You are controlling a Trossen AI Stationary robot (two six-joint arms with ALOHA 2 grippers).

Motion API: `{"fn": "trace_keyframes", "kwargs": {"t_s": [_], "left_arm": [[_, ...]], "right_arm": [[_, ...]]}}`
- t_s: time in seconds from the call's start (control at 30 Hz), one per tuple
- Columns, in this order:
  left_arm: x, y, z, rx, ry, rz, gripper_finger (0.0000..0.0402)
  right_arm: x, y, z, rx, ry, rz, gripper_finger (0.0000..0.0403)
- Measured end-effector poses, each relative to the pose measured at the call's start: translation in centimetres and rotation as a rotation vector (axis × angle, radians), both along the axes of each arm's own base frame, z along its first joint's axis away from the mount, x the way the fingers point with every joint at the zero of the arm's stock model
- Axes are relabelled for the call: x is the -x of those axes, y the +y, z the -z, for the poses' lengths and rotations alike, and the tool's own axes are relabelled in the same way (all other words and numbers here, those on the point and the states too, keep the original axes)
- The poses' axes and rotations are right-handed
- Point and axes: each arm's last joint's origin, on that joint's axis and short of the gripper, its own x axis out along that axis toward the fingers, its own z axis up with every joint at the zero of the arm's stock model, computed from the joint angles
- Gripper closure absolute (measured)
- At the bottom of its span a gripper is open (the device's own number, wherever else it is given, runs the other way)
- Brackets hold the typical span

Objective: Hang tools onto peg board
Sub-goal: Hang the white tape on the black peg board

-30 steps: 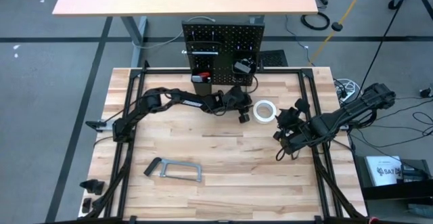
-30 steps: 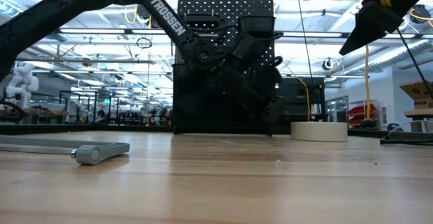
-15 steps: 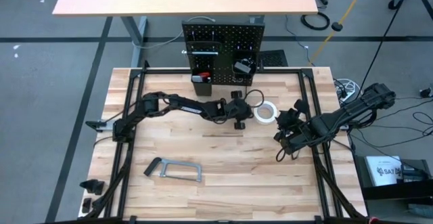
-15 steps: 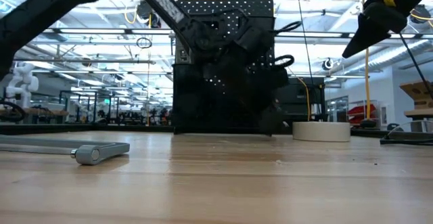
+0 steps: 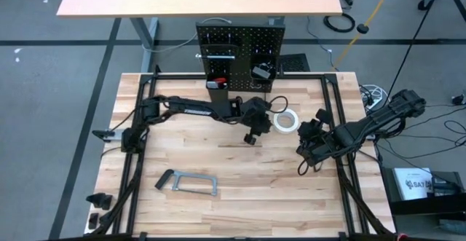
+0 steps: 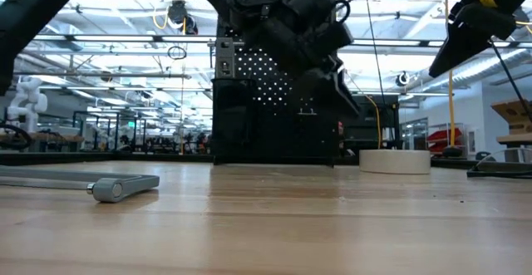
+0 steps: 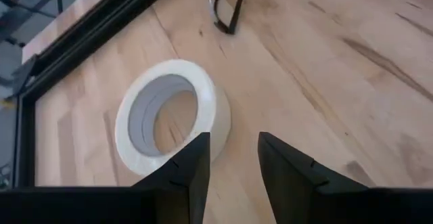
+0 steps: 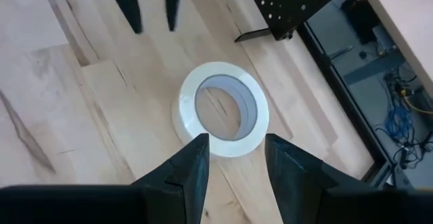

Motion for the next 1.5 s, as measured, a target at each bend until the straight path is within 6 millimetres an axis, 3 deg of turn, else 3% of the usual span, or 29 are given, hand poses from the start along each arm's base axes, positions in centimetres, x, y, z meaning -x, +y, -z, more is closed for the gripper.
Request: {"fn": "trace_keyframes", "kwargs": {"t_s": [0.17,0.4,0.5,0.63,0.87,1.07,1.2,1.5], "left_arm": [[-1.0,-0.6,-0.5,-0.027,-0.063,0.019,0.0272],[-2.7,-0.7,1.9,-0.029,-0.156,-0.097,0.0272],[-3.2,-0.8,2.9,-0.015,-0.182,-0.14,0.0272],[-3.3,-1.4,3.7,0.004,-0.16,-0.153,0.0272],[-3.1,-2.3,4.2,0.074,-0.095,-0.19,0.0272],[-2.9,-2.4,4.5,0.082,-0.054,-0.197,0.0272],[-2.8,-2.3,4.5,0.065,-0.054,-0.186,0.0272],[-2.7,-2.0,4.7,0.058,-0.03,-0.191,0.0272]], "right_arm": [[0.0,0.0,0.0,-0.007,-0.006,0.002,0.0266],[0.0,-0.1,0.0,-0.02,-0.037,0.046,0.0267],[0.0,-0.6,0.2,-0.041,-0.033,0.112,0.0298],[0.1,-2.3,2.3,-0.048,-0.004,0.238,0.0389],[0.2,-5.8,7.0,-0.104,-0.082,0.473,0.0402],[0.2,-8.5,7.3,-0.082,-0.145,0.634,0.0403],[-0.6,-9.9,7.9,-0.185,-0.109,0.624,0.0403],[-0.8,-12.0,10.6,-0.164,-0.069,0.656,0.0403]]}}
